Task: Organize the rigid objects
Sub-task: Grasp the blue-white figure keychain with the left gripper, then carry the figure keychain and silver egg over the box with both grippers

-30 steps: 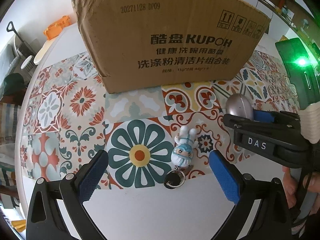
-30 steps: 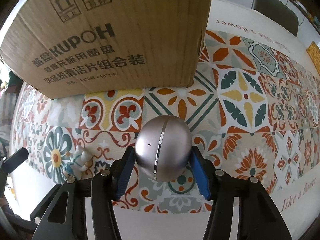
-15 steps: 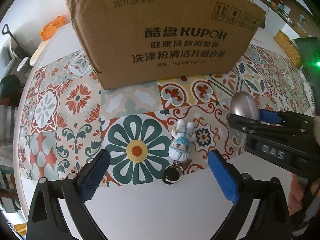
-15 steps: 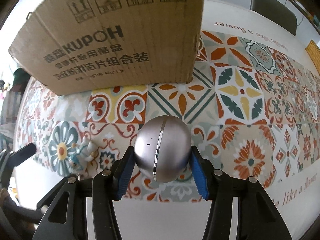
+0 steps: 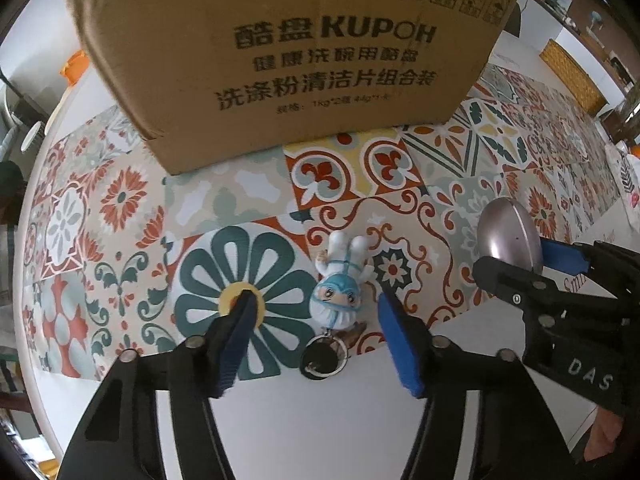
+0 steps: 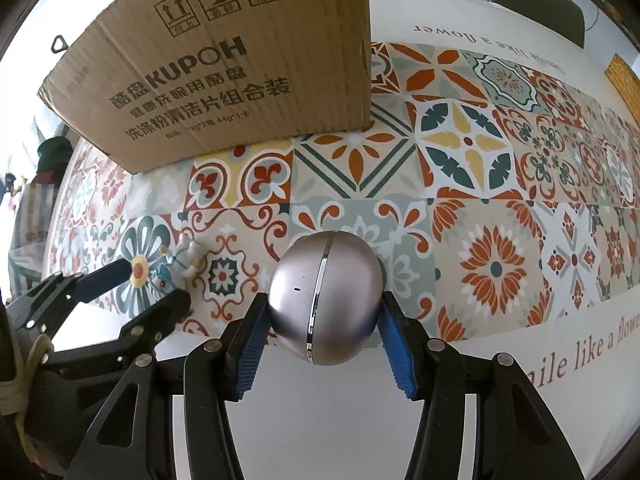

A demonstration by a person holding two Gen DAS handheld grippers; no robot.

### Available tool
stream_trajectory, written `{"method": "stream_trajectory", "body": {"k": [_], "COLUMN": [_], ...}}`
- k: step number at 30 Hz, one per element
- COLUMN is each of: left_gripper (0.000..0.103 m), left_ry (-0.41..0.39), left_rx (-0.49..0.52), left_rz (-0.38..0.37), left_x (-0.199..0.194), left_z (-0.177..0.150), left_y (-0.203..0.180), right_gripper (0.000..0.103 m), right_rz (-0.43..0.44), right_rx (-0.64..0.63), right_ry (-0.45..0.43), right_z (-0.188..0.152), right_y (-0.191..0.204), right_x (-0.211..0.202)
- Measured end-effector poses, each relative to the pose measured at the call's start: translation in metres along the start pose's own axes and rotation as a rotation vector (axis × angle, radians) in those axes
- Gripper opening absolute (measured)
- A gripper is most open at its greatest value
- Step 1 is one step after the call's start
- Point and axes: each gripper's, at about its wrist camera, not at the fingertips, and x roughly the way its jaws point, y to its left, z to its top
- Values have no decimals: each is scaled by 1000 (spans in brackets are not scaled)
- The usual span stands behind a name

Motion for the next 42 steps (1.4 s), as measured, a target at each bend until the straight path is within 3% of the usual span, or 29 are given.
{"method": "stream_trajectory", "body": {"k": [4,10,25,42], "left_gripper": [41,27,27,27], "left_ry": [9,-10,-126,-337], "left_rx": [2,-22,-81,-76], "left_rz": [2,-36,-77,-64], "left_x": [6,7,-41,-142], "left_z": [1,3,-5,4], "left_y": [-4,-2,13,18], "right_gripper": [54,54,54,54], "right_rz": [-2,-5,21,79], "right_rx": [-4,-15,-51,-89], "right_ry": [3,1,-53,-261], "right_z": [-3,6,5,13], "right_y": [-2,7,25,39], "right_x": [-2,-4,-48,-131]}}
